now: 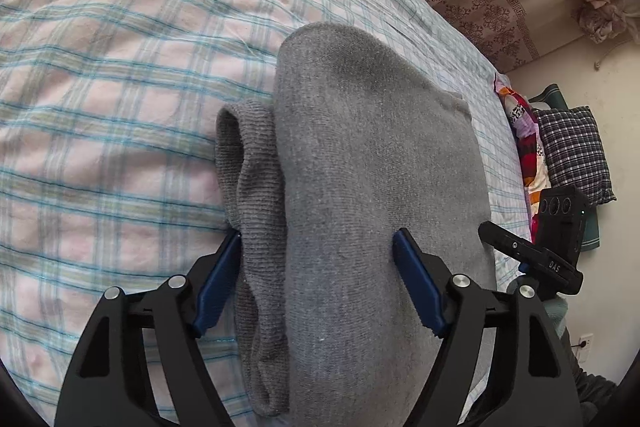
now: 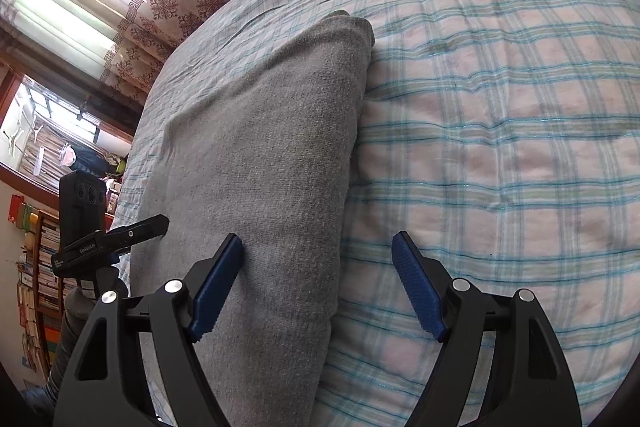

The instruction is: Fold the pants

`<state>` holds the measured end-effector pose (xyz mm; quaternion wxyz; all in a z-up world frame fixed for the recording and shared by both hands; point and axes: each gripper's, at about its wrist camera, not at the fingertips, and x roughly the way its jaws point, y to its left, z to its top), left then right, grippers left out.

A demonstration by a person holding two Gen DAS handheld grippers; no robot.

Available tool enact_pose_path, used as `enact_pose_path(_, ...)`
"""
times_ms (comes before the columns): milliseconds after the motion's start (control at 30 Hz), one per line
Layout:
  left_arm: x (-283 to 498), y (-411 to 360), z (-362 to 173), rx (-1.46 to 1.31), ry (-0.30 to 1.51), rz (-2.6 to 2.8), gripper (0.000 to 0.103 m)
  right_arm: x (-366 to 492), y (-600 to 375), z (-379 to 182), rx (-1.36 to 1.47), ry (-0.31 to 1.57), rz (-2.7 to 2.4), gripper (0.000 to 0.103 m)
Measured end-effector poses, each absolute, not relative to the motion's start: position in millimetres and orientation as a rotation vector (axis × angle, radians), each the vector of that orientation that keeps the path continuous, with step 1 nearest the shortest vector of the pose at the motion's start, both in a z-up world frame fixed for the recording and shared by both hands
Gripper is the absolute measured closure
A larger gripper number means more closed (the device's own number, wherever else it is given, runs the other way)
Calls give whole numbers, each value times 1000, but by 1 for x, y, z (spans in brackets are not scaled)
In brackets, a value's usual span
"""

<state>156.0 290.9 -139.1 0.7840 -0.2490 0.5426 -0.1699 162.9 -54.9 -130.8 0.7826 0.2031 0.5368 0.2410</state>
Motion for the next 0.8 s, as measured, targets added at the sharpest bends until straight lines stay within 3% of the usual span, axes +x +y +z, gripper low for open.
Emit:
enact_pose_path(133, 155, 291, -140, -567, 1161, -396, 38, 167, -42, -138, 475, 1185, 578, 27)
enact_pose_path(467, 148, 294, -130, -548, 1116, -425, 55, 173, -15, -128, 440, 1149, 661, 78)
enact_pose_path(800, 148, 282, -99, -537, 1077, -435, 66, 169, -26, -69, 396, 1004, 694, 83)
